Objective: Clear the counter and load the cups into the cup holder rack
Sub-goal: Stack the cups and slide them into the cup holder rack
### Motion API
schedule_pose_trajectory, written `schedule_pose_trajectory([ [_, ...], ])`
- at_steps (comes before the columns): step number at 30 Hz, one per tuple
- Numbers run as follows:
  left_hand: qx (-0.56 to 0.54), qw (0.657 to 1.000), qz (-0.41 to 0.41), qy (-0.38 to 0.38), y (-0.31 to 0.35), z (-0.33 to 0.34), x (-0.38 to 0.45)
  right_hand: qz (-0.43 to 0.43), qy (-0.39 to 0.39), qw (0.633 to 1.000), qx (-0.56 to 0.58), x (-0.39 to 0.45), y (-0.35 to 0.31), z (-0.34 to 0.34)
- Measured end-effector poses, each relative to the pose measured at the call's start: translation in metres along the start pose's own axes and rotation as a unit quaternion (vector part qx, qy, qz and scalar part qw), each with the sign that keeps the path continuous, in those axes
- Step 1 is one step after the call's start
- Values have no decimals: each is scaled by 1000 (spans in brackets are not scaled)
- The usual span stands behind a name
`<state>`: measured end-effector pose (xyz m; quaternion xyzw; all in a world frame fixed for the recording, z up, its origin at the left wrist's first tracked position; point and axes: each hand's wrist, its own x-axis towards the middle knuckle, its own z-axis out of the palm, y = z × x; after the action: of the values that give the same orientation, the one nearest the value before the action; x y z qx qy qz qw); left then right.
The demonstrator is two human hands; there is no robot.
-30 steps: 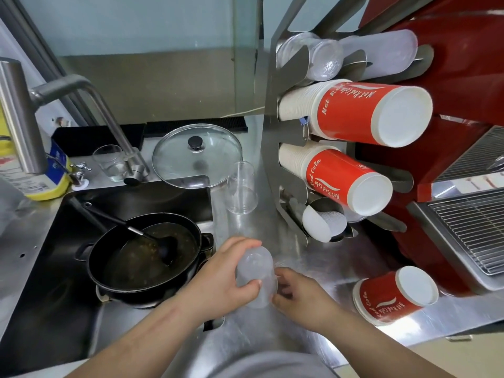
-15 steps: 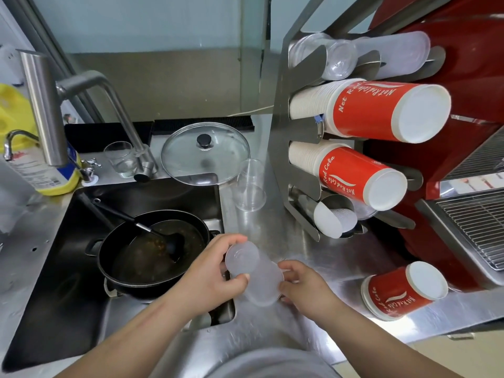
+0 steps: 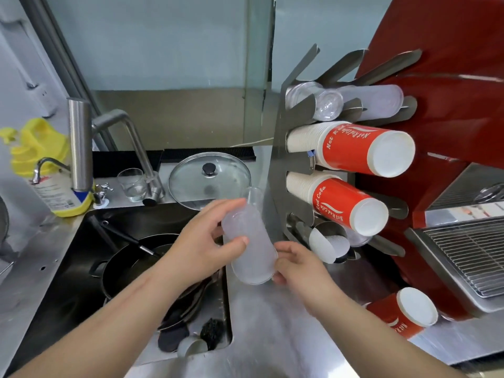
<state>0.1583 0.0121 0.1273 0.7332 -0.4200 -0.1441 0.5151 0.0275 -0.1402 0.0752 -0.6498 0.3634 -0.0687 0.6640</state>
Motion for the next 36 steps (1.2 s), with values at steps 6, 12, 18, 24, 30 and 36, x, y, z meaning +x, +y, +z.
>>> schedule_pose_trajectory([
  [6,30,989,127,70,78,-36,29,-115,-32,993,5,-1,-74,7],
  [12,32,963,240,114,167,-60,56,-235,-45,969,54,-32,-160,-16],
  [18,93,923,362,95,246,-46,82,-327,-5,943,55,-52,-220,-67],
  [24,157,891,422,52,278,-12,115,-350,80,933,24,-55,-247,-135],
  [30,204,882,425,-12,295,25,147,-332,133,931,78,-34,-248,-184],
  [36,275,865,417,-54,299,49,174,-326,147,923,142,-16,-233,-207],
])
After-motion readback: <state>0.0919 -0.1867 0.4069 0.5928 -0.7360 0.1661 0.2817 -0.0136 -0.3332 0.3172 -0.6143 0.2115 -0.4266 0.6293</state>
